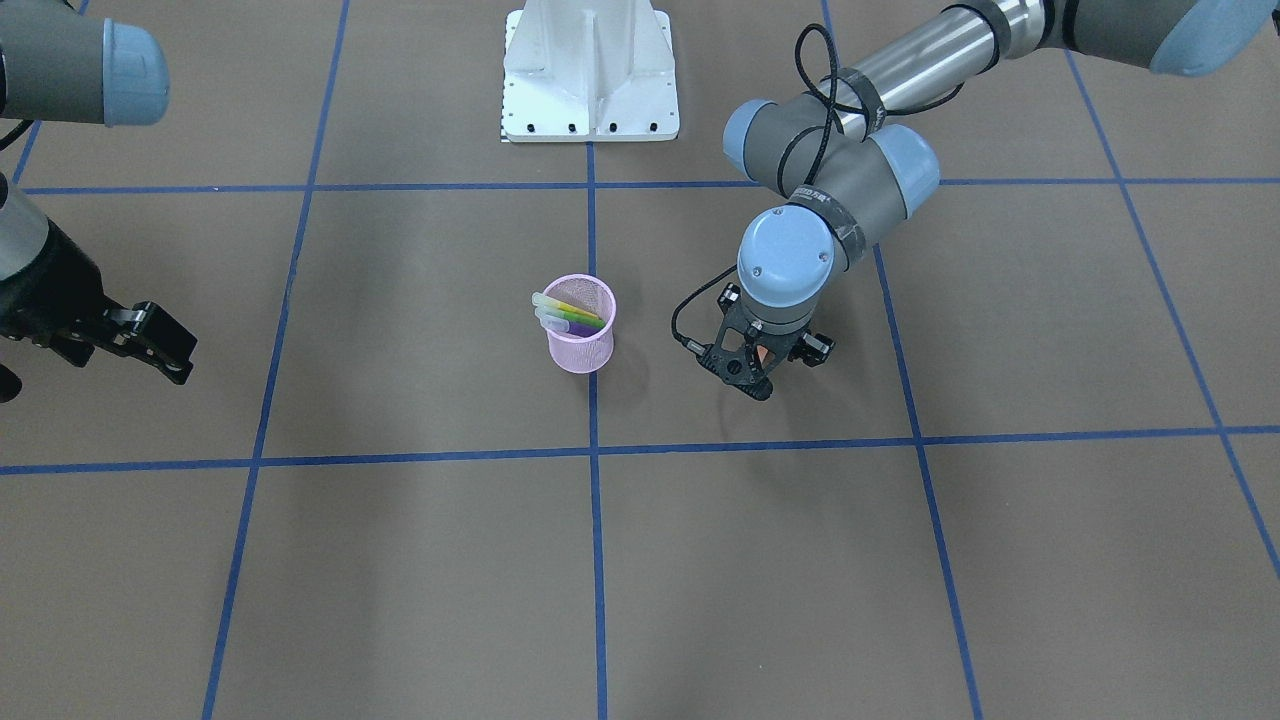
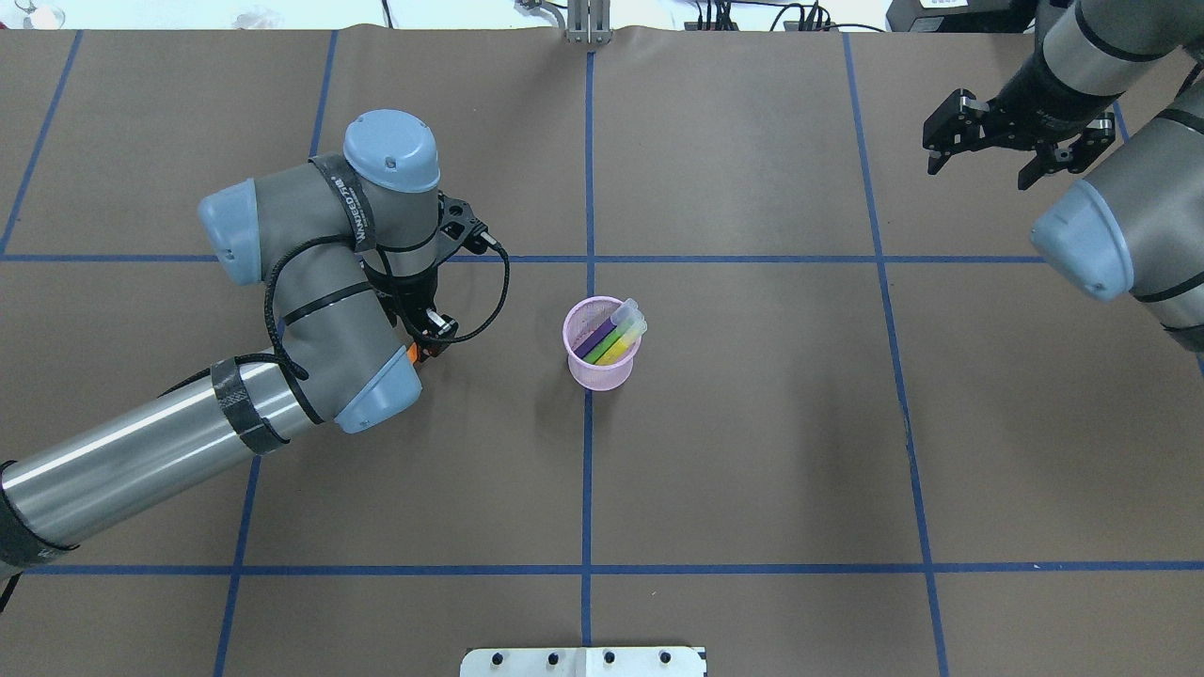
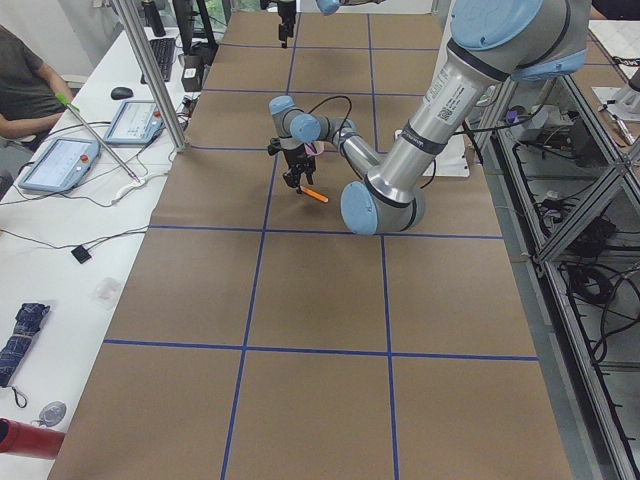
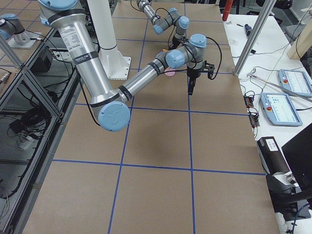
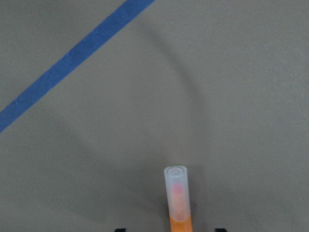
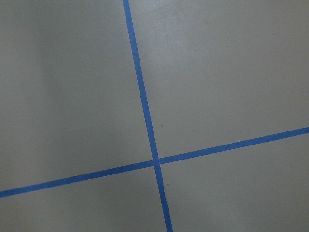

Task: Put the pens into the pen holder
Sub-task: 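Grasp the orange marker with the left gripper and lift it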

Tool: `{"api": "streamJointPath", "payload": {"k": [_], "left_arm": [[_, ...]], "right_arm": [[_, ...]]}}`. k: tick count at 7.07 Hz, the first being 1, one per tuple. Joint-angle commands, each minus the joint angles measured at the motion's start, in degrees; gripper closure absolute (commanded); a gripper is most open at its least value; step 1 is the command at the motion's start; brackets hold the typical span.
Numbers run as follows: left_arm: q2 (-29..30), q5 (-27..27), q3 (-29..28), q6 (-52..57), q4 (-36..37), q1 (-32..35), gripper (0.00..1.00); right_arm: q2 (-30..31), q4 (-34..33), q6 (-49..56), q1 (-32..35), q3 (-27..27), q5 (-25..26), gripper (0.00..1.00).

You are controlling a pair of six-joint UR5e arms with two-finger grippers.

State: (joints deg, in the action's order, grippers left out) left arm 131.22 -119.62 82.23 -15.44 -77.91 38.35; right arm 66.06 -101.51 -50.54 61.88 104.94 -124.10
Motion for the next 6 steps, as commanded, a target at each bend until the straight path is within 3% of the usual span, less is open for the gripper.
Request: {"api": "streamJointPath", "payload": {"k": [1, 6], "left_arm": [[-0.1, 0.0, -0.2, 0.1, 0.0, -0.6, 0.35], [-0.1, 0.0, -0.5, 0.2, 0.0, -0.7, 0.41]], "right_arm": [[0.0, 0.0, 0.0, 0.0, 0.0, 0.0, 0.00], [0.0, 0.0, 0.0, 0.0, 0.0, 0.0, 0.00]]}}
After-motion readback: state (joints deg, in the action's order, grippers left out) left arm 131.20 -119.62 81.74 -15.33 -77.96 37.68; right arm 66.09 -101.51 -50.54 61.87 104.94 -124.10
